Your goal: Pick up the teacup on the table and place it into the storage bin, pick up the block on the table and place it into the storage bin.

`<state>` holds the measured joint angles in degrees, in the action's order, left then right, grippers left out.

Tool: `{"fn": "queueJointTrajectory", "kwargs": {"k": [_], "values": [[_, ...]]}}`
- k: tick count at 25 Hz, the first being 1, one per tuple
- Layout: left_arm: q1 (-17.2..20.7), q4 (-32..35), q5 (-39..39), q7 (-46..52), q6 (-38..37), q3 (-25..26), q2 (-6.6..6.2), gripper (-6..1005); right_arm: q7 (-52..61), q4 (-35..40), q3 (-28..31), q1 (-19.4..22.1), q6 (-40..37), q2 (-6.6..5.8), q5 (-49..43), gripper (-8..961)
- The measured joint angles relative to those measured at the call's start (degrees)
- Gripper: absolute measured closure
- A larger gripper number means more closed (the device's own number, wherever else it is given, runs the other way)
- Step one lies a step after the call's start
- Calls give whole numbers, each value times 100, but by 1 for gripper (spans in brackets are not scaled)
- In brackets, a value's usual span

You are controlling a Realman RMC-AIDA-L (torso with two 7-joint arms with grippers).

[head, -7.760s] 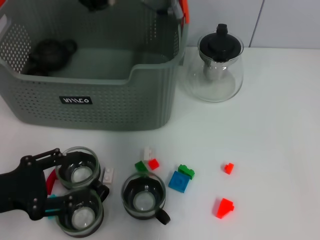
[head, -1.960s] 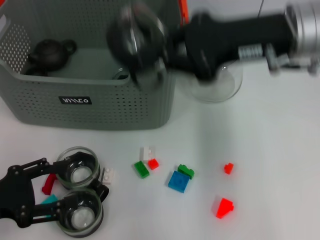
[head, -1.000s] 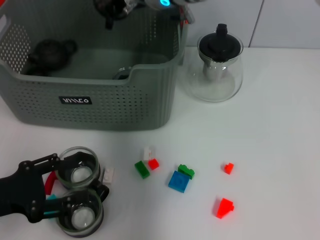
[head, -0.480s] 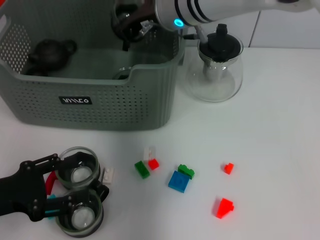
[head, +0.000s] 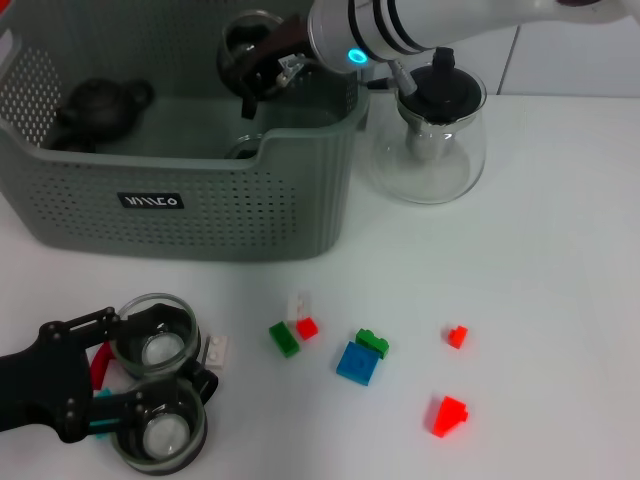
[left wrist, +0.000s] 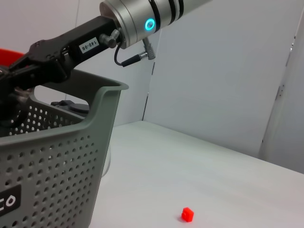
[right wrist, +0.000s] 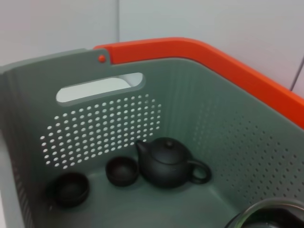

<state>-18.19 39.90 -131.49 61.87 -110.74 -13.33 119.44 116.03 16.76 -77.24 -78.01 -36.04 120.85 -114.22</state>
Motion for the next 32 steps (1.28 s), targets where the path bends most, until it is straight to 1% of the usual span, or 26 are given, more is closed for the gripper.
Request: {"fn": "queueJointTrajectory", "kwargs": {"k": [9,13,15,17,19,21,23,24,25,27,28,29,30,31,32], "values": [[-2,0,13,0,7,6,0,176,29,-42,-8,4,54,6,4,847],[-9,0,16,0,9,12,0,177,46,74,65,101,52,4,40,677],[-6,1,18,0,10,21,-1,177,29,463,169,353,-31,-2,164,593],[6,1,21,0,11,26,-6,177,-87,1206,268,827,-258,-23,544,510],[15,0,30,0,10,26,-8,177,-409,2227,309,1569,-612,-42,1346,428],[21,1,40,0,10,27,-9,177,-906,3074,325,2306,-992,-54,2281,389],[16,1,43,-1,9,27,-9,177,-1555,3661,399,2982,-1537,-65,3228,349],[5,1,43,-1,10,25,-8,177,-1835,3819,465,3251,-1843,-71,3552,330],[-3,1,44,-2,9,25,-9,177,-2201,3881,579,3554,-2314,-71,3862,310],[-16,1,45,-1,9,25,-13,177,-2783,3852,820,4011,-3205,-72,4173,271],[-20,1,46,0,8,23,-19,178,-2993,3783,923,4205,-3527,-71,4228,251],[-14,10,46,0,4,24,-24,178,-3348,3637,1094,4520,-4036,-79,4252,232],[1,22,45,0,-7,29,-31,178,-3552,3547,1186,4705,-4334,-89,4242,212],[12,42,45,1,-27,35,-38,178,-3836,3387,1347,5005,-4774,-131,4153,212],[29,68,45,8,-47,49,-47,178,-3963,3319,1457,5204,-5047,-172,4059,213]]}}
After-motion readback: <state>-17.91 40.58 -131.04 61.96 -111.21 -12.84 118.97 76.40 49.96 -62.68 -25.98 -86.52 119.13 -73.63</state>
